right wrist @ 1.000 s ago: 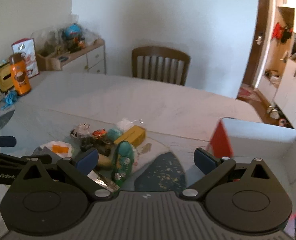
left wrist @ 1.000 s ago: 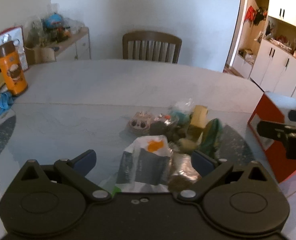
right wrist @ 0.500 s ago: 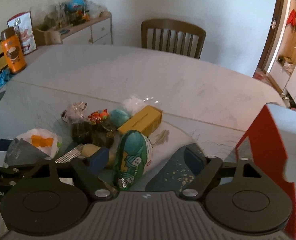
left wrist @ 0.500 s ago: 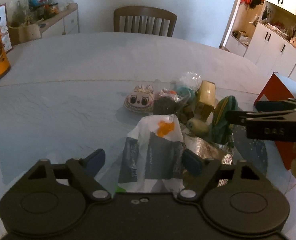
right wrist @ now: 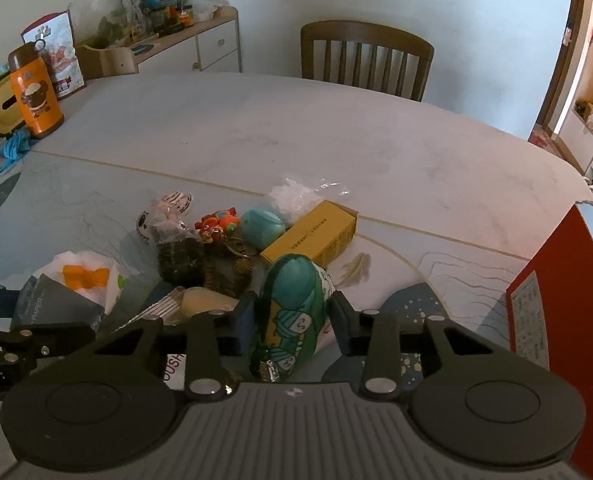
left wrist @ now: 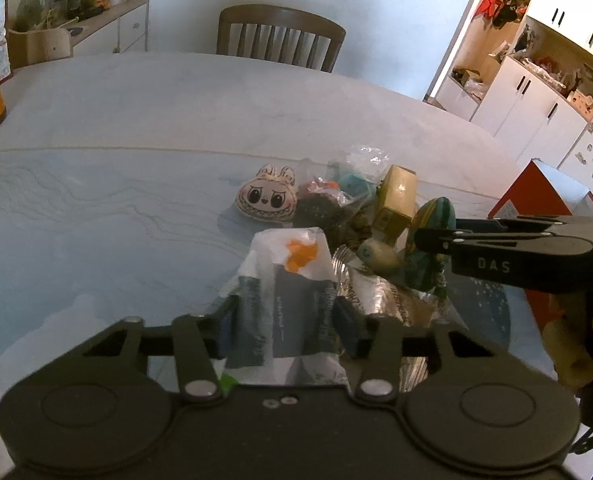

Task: Organize objects
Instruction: 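Grasp the green egg-shaped toy with the right tool while the left tool grasps the white tissue pack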

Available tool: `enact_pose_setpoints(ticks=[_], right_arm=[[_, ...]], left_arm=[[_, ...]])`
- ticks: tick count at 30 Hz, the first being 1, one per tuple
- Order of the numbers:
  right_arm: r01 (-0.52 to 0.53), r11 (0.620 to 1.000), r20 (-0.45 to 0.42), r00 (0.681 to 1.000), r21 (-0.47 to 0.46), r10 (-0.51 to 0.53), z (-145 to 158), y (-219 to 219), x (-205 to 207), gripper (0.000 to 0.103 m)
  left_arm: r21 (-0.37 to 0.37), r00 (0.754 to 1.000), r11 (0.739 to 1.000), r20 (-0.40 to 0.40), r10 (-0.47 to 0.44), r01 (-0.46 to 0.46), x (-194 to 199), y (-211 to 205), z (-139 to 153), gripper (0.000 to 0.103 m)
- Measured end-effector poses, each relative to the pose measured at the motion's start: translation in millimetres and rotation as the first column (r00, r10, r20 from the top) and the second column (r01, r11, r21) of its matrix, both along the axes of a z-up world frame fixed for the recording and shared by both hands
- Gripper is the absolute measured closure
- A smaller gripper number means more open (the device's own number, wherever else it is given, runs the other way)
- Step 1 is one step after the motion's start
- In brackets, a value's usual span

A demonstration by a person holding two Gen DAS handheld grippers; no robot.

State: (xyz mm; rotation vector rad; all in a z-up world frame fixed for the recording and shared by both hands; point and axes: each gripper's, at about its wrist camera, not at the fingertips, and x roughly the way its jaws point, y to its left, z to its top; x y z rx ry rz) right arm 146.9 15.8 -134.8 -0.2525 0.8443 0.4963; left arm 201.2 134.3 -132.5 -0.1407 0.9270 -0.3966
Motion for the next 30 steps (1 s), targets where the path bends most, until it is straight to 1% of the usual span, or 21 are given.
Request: enact_pose_setpoints(ticks=[3, 4, 5, 8, 13, 15, 16, 21, 22, 24, 26, 30], right_arm=[[0.01, 1.0, 0.0, 1.0, 0.0, -0.01, 2.4, 0.2, -1.5, 0.068], [0.012, 1.0, 0.007, 1.0, -0.002, -0.012, 4.1, -0.1, -2.7, 0.069], [0.015, 1.0, 0.011, 1.0, -0.003, -0.015, 5.4, -0.6, -4.2, 0.07], [0.028, 1.0, 0.018, 0.999, 0.004, -0.028, 12.6, -3.9, -8.3, 0.071], [0.056, 0.998, 0.023, 0.998, 0.041, -0.057, 31.8, -15.5, -17.5, 0.071], [0.063, 0.997, 0.033, 0.997, 0.055, -0.064, 42.9, -21.8, -23.5, 0.071], [0.064, 0.996, 0.038, 0.997, 0.062, -0.067, 47.9, -24.8, -26.4, 0.072], [0.073, 0.992, 0.054, 0.995, 0.106, -0.079, 77.4, -44.3, -43.4, 0.072], [0.074, 0.991, 0.06, 0.995, 0.113, -0.082, 83.2, -48.1, -46.9, 0.072], [0.078, 0.988, 0.07, 0.994, 0.131, -0.087, 95.8, -57.2, -54.4, 0.072], [0.081, 0.986, 0.074, 0.993, 0.145, -0.092, 107.9, -68.0, -60.7, 0.072], [0.095, 0.981, 0.076, 0.991, 0.169, -0.109, 126.7, -89.7, -69.6, 0.072]], left_arm=[[-0.012, 1.0, 1.0, -0.003, -0.017, 0.017, -0.3, 0.6, 1.6, 0.068], [-0.008, 1.0, 1.0, 0.0, -0.02, 0.02, -0.8, 0.7, 2.6, 0.075], [-0.004, 1.0, 1.0, 0.001, -0.023, 0.023, -0.8, 1.5, 2.6, 0.08], [-0.014, 0.999, 0.999, -0.012, -0.034, 0.034, -0.3, 3.2, 2.8, 0.08], [-0.038, 0.999, 0.998, -0.004, -0.043, 0.043, -4.0, 8.3, 8.9, 0.082], [-0.037, 0.999, 0.998, 0.006, -0.046, 0.047, -6.5, 9.8, 16.1, 0.082], [-0.045, 0.996, 0.995, 0.007, -0.089, 0.09, -7.7, 10.4, 19.5, 0.082], [-0.062, 0.993, 0.991, 0.02, -0.117, 0.118, -12.2, 12.6, 39.4, 0.082], [-0.069, 0.988, 0.985, 0.023, -0.154, 0.156, -13.4, 12.2, 43.9, 0.082], [-0.068, 0.986, 0.984, 0.031, -0.164, 0.166, -16.3, 10.5, 53.2, 0.082], [-0.085, 0.982, 0.979, 0.025, -0.186, 0.188, -17.9, 8.2, 61.3, 0.082], [-0.097, 0.976, 0.971, 0.027, -0.215, 0.217, -21.0, -2.3, 78.1, 0.082]])
